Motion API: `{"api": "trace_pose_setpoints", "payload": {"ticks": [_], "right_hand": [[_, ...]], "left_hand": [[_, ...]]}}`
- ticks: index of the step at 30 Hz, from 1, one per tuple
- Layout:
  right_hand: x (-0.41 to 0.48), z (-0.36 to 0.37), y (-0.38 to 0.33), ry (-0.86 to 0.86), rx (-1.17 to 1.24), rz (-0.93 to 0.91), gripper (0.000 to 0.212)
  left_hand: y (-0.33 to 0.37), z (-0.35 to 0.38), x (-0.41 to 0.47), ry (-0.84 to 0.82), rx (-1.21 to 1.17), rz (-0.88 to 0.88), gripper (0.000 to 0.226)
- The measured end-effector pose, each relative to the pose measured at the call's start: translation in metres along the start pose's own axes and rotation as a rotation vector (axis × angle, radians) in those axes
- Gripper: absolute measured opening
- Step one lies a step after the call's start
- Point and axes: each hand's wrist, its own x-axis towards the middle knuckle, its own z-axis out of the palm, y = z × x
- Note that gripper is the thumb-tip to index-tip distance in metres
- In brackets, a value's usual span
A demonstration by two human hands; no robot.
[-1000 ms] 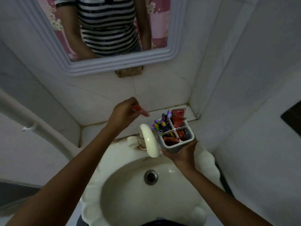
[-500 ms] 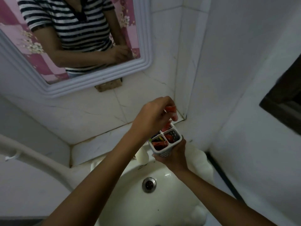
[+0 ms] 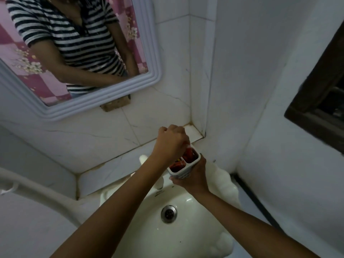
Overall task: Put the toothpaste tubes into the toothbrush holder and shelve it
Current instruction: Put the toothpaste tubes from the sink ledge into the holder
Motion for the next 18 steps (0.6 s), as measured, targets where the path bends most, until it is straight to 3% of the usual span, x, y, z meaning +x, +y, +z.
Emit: {"api": "trace_pose_setpoints", "payload": {"ticks": [3,4,8,11,13,15,18], "right_hand": [[0.003,-0.008,-0.003,-0.075,-0.128,-0.151,0.098],[0.003,-0.012,-0.009,-0.072,-0.117,-0.125,0.093],[0.003,-0.016,-0.025,0.051,0.069,-0.110,0.120],[0.013,-0.028,-0.067,0.095,0.134,-0.192,0.121],[0.025,-0.038,-0.113,0.109,0.193,-0.259,0.118],[0.037,-0.051,-0.168,0.142,0.228,-0.387,0.114],[0.054,-0.079,-0.261,0.169,0.308,-0.583,0.103]], "left_hand": [[-0.007,-0.008,-0.008,0.013,-0.073,-0.027,0.022],[-0.011,-0.014,-0.013,0.040,-0.126,-0.058,0.023],[-0.031,-0.034,-0.035,0.159,-0.442,-0.331,0.038],[-0.045,-0.051,-0.043,0.083,-0.681,-0.523,0.055],[-0.044,-0.072,-0.043,0.093,-0.839,-0.453,0.053],[-0.039,-0.109,-0.038,0.190,-0.930,-0.316,0.040],[-0.031,-0.186,-0.021,0.330,-0.977,-0.122,0.040]]}}
